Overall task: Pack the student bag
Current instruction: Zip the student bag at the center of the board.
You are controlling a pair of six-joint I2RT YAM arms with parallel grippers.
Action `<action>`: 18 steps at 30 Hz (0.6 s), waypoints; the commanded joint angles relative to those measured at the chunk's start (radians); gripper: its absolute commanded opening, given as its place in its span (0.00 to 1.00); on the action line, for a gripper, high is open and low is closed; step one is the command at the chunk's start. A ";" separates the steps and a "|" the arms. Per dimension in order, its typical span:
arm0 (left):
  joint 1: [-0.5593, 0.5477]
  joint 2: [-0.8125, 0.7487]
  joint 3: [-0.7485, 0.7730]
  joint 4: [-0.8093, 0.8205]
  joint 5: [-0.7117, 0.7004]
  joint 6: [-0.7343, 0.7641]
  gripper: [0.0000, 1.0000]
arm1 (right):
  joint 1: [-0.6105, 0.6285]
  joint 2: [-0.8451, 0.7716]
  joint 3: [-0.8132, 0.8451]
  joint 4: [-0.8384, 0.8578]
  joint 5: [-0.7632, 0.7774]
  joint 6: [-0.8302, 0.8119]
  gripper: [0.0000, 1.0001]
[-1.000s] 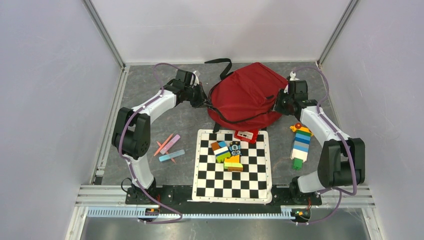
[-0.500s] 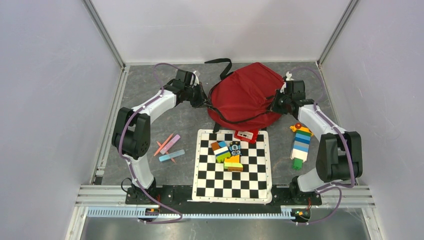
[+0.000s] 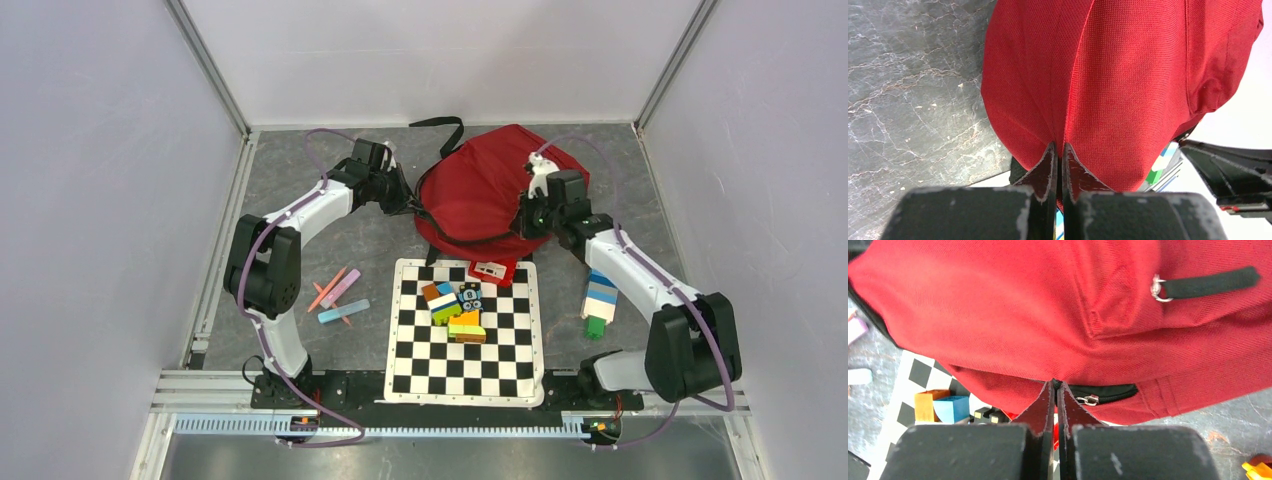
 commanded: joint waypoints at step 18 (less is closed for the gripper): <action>-0.005 -0.157 0.092 -0.094 -0.269 0.189 0.66 | 0.265 0.094 0.162 0.047 0.038 -0.170 0.11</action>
